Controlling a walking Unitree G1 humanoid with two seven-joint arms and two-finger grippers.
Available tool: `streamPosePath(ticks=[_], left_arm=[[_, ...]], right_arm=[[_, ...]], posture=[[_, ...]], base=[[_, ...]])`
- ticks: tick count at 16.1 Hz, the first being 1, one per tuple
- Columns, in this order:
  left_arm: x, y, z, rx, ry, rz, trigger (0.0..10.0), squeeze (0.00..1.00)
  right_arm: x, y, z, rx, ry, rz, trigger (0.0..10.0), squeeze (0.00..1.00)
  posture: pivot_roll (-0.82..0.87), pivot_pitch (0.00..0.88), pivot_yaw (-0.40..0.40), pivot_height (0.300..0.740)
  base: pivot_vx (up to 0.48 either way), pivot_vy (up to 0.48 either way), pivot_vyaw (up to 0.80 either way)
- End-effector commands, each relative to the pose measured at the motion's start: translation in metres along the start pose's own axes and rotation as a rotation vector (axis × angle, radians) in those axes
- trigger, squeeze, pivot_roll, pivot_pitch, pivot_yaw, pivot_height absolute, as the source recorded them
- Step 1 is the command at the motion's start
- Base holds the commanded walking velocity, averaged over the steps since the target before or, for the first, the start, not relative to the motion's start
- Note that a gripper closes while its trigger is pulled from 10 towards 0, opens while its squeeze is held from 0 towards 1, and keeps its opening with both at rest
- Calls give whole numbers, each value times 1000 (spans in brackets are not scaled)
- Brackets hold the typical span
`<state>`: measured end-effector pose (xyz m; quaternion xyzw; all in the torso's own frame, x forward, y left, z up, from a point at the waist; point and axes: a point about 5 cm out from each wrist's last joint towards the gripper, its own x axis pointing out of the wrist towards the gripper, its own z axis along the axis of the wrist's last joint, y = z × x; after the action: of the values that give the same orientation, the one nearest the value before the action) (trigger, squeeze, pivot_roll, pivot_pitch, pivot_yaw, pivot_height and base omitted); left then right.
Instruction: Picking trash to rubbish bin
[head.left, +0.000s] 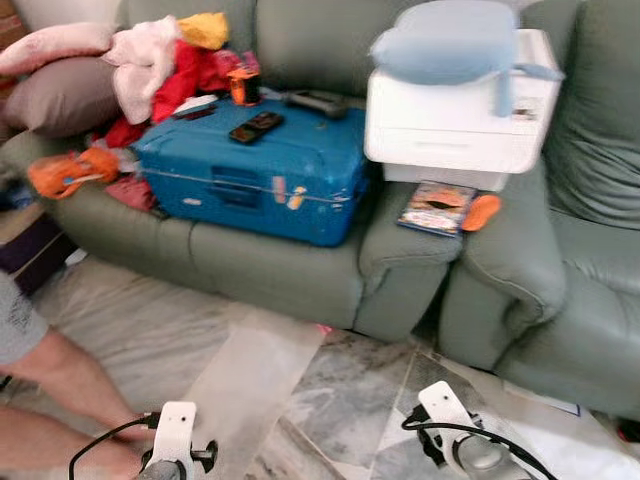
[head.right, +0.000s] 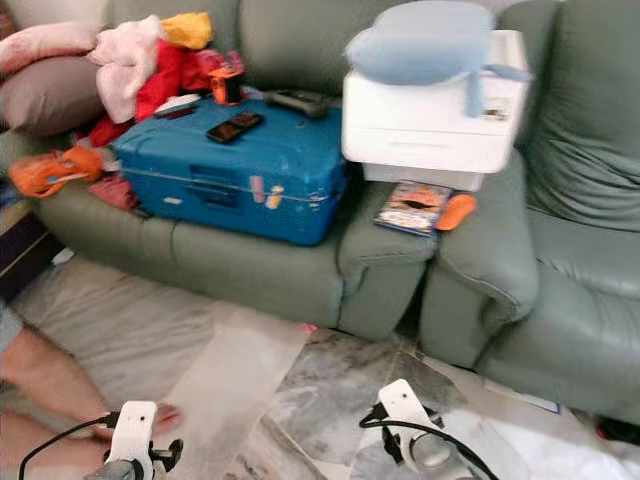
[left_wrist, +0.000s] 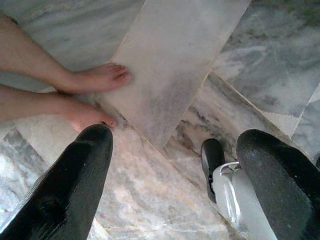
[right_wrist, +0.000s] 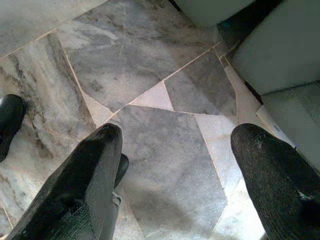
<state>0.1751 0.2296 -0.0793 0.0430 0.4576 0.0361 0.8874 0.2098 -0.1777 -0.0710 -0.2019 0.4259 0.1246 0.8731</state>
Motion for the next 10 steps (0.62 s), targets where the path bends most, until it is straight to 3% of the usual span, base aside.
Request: streamPosePath(ticks=[1, 10], left_arm=[[-1, 4, -3, -7, 16, 13, 10000, 0], [-1, 3, -5, -25, 25, 13, 10000, 0]], right_arm=[[1, 6, 4, -6, -10, 19, 10000, 0], [1, 6, 2, -16, -8, 20, 10000, 0]], posture=[[23, 31, 24, 740], [21, 37, 20, 740]], base=[[0, 480, 0], [0, 480, 0]])
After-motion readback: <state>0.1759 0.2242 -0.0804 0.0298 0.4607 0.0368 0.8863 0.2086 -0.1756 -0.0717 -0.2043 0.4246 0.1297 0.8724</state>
